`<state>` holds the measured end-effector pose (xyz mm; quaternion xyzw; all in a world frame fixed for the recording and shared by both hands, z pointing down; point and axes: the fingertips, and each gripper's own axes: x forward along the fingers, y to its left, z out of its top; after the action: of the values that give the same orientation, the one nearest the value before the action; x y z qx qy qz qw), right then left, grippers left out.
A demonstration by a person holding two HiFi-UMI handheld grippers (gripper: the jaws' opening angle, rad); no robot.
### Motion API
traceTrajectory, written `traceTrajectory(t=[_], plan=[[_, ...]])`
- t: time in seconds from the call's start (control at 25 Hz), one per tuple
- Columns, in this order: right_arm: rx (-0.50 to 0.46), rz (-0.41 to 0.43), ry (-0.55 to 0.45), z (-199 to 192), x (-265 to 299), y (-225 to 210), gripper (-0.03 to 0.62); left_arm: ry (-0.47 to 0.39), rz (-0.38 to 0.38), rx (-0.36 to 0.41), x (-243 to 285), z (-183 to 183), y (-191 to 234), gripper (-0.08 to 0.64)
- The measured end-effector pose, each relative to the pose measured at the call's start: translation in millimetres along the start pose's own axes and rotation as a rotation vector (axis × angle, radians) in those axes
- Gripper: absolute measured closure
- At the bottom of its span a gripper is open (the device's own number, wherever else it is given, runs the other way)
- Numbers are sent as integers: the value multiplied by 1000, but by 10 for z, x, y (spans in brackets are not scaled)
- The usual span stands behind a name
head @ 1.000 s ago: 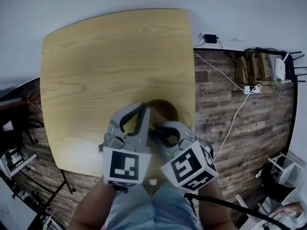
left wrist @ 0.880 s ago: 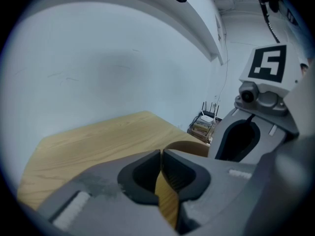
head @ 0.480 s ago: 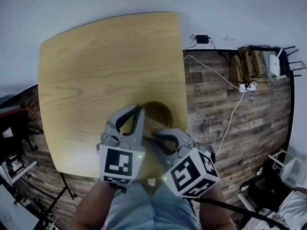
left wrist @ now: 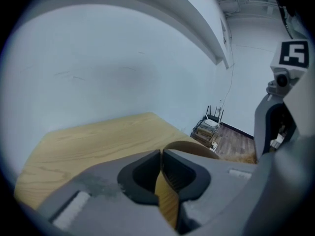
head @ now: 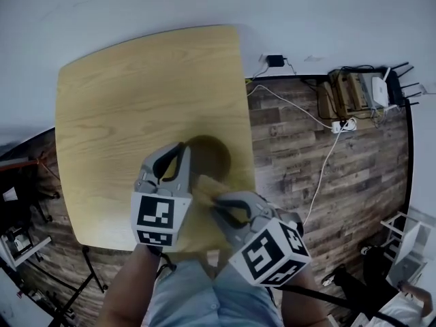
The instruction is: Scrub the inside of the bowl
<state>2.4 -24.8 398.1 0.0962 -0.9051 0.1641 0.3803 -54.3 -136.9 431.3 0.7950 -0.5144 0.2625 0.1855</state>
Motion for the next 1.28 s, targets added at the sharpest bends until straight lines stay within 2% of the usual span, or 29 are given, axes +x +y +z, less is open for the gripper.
traceTrajectory(t=[0.16,0.24,0.72,1.04,1.28], plan=[[22,-30,-42,-52,-113,10,566,-22,61,-91,-52,51,120,520],[36,-41,-65,-71,-162,12,566,-37,76,-110,-113,54,148,520],[48,-117,-138,-80,-359,45,566,-72,142,-114,-512,54,149,517],[57,-241,-242,113,-716,-6,565,-168,201,-132,-1139,264,37,517],[48,-331,-360,476,-1027,-37,565,-250,261,-135,-1648,490,-41,518]])
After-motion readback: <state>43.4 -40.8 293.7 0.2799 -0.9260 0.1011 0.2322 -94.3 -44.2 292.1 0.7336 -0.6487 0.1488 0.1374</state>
